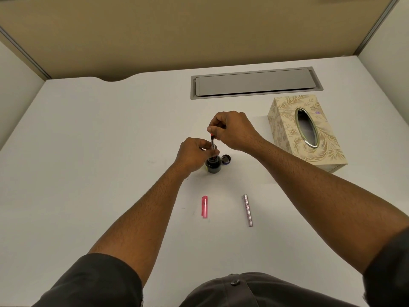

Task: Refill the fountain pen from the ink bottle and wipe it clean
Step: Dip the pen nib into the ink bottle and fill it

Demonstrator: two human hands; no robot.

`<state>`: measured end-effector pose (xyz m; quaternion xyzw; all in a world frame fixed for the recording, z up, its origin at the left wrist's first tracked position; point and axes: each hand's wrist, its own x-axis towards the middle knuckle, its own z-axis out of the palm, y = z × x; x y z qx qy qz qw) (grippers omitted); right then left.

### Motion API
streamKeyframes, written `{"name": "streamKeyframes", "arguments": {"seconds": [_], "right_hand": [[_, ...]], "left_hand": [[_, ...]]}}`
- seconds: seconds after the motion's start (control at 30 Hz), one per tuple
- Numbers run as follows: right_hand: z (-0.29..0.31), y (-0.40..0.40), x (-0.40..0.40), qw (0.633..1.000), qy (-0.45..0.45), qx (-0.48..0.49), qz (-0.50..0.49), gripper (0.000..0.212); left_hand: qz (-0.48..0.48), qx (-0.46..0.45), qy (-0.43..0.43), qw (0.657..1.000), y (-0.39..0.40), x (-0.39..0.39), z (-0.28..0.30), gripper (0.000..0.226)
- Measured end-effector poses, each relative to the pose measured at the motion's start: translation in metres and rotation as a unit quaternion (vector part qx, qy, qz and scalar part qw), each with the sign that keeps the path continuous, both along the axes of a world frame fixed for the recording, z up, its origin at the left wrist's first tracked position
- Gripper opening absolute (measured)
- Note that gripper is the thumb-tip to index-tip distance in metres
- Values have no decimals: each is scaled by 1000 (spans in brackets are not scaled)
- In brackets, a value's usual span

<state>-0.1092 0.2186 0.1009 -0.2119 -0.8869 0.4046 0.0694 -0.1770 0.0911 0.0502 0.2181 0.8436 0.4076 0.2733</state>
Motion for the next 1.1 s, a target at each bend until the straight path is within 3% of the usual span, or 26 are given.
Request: {"name": "streamKeyframes", "arguments": {"seconds": [1.1], "right_hand": [[-8, 1, 0, 999, -16, 39, 26, 15]], "left_hand": [[9, 3, -16, 1000, -7, 5, -10, 24]]}}
